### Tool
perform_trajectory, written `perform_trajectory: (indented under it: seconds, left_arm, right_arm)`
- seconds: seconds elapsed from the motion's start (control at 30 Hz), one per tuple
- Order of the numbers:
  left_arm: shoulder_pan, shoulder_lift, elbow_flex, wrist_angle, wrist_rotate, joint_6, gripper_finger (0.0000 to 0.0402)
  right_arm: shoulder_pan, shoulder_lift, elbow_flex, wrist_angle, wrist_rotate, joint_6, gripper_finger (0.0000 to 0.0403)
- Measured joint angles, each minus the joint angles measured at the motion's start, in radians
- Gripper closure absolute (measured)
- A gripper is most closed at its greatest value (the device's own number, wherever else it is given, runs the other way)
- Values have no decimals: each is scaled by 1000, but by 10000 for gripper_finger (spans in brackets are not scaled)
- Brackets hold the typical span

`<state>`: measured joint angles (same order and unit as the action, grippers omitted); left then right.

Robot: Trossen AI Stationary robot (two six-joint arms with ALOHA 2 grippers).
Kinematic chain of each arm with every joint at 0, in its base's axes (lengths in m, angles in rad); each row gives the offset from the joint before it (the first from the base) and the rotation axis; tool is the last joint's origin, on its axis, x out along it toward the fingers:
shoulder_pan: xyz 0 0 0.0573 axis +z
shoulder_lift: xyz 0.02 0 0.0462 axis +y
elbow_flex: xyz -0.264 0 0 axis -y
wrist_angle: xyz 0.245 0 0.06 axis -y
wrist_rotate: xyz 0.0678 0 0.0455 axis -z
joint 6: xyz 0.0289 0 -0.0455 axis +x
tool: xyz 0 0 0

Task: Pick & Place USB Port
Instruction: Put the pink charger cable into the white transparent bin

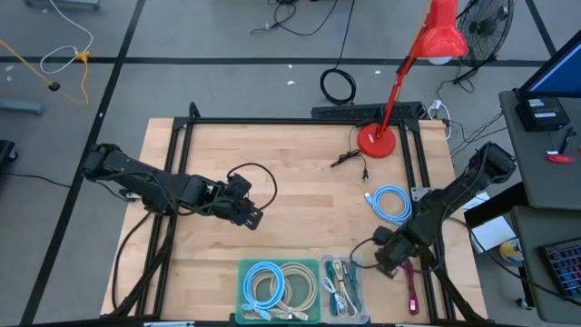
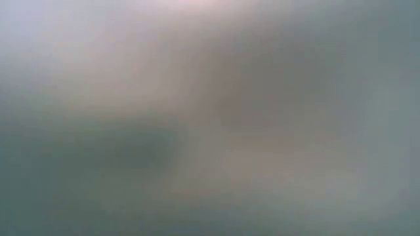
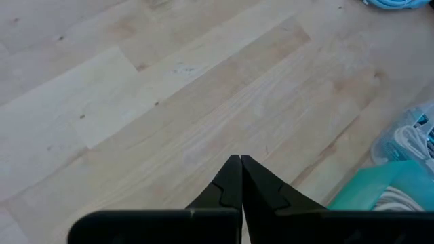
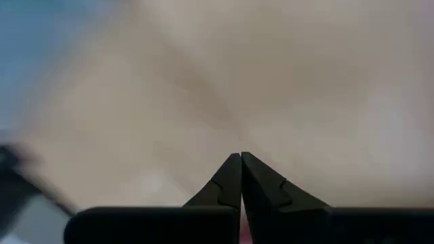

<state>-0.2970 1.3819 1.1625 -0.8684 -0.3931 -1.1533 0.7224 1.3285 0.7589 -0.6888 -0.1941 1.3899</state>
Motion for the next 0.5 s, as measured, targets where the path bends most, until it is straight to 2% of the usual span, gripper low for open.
perform_trajectory:
  seconds: [0.1, 0.2, 0.5]
  left_arm:
    - [0, 0, 0, 0, 0, 8, 402]
    - [0, 0, 0, 0, 0, 17, 402]
    - [0, 1, 0, 1, 17, 101, 402]
  right_arm:
    - [42, -4, 0, -149, -92, 97, 403]
    - [103, -30, 17, -199, -128, 167, 403]
    - [287, -78, 134, -289, -91, 502, 403]
